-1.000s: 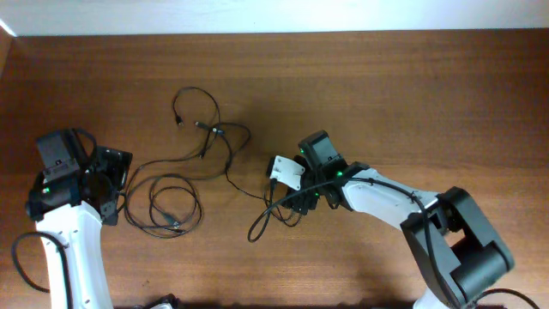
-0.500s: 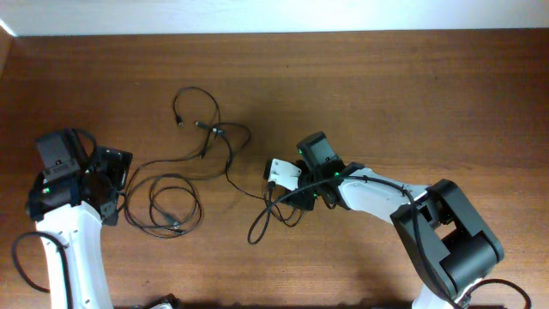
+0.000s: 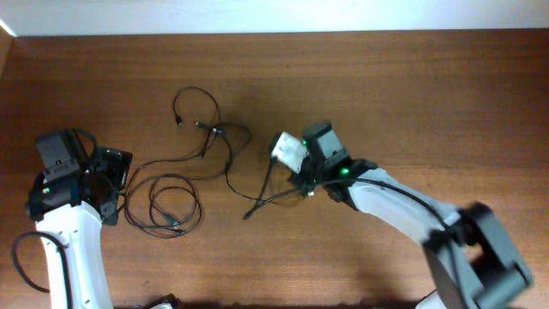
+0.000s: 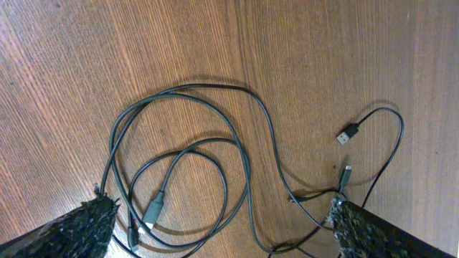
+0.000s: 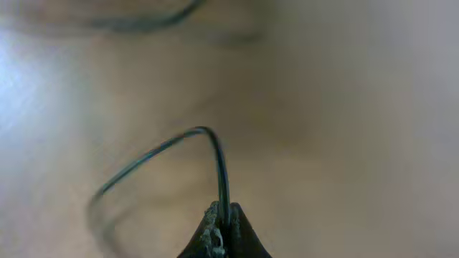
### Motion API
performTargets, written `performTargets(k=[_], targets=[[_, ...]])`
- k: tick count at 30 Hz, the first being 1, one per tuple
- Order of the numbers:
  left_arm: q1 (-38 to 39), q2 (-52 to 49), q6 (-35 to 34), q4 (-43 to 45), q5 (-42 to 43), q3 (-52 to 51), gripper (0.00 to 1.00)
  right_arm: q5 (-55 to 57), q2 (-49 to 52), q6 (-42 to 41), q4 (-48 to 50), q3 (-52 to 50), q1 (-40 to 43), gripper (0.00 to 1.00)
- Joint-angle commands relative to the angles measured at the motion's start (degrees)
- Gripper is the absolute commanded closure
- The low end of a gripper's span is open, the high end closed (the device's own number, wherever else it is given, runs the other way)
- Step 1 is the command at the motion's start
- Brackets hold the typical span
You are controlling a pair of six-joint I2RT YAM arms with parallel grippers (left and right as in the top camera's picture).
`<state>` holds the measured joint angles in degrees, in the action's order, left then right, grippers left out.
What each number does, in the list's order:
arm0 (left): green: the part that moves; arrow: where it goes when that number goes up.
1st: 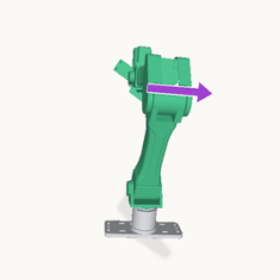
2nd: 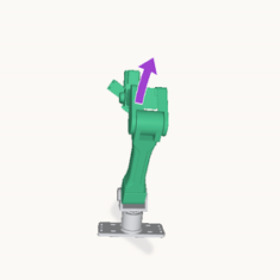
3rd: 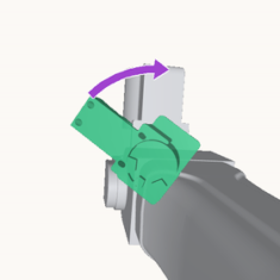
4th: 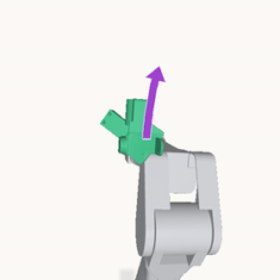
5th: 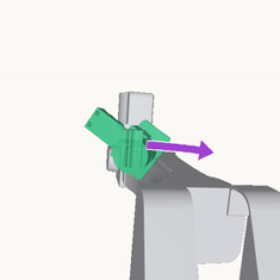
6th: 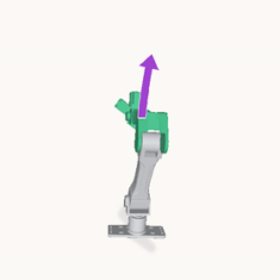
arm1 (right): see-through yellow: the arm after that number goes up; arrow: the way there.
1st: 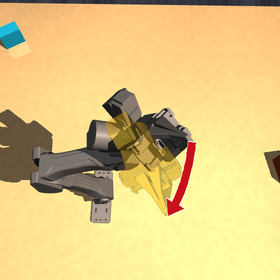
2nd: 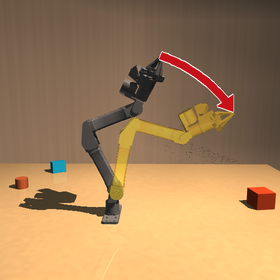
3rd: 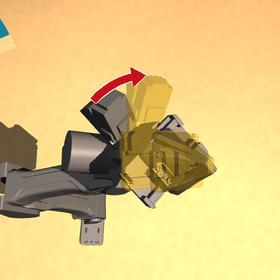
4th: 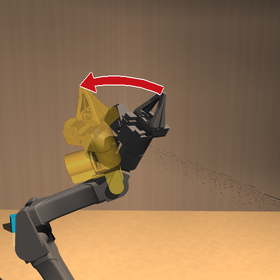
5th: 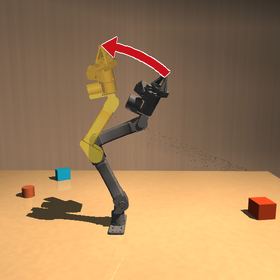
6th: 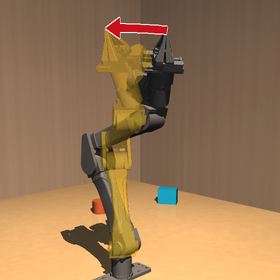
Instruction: Untangle cables
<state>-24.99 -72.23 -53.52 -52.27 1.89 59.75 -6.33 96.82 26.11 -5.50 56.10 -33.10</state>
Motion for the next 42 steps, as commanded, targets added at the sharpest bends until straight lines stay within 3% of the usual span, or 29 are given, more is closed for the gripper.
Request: performTargets(k=[1,6,12,26,29,30,31,33,38,42], targets=[[-0.3,-0.1,0.9,0.1,-0.7,0.0,0.01,18.8,-12.0,-5.9,0.4,3.1,-0.2,0.96],[-0.3,-0.1,0.9,0.1,-0.7,0.0,0.01,36.5,-31.0,-7.5,2.1,3.2,-0.2,0.96],[-0.3,-0.1,0.9,0.1,-0.7,0.0,0.01,59.3,-36.7,-7.5,1.9,3.2,0.4,0.96],[-0.3,-0.1,1.4,-0.1,0.3,0.0,0.01,58.9,-33.9,-7.6,0.2,3.2,1.4,0.96],[-0.3,-0.1,18.5,3.5,11.2,0.0,0.01,57.9,-33.7,-10.4,0.4,3.2,1.4,0.96],[0.0,-0.1,30.8,6.5,21.4,0.0,0.01,56.1,-33.7,-12.3,0.8,3.2,1.4,0.96],[0.5,-0.1,36.0,7.6,26.0,0.0,0.01,54.7,-33.7,-14.1,1.0,3.2,1.4,0.96],[2.1,-0.1,39.3,8.1,29.0,0.0,0.01,52.6,-33.7,-17.1,1.9,3.2,1.4,0.96],[13.4,-0.1,37.8,10.6,28.9,0.0,0.01,43.8,-33.9,-19.5,13.5,3.2,1.4,0.96],[28.0,-1.1,47.7,18.3,25.7,0.0,0.01,36.9,-33.9,-19.5,25.0,3.2,1.4,0.96]])
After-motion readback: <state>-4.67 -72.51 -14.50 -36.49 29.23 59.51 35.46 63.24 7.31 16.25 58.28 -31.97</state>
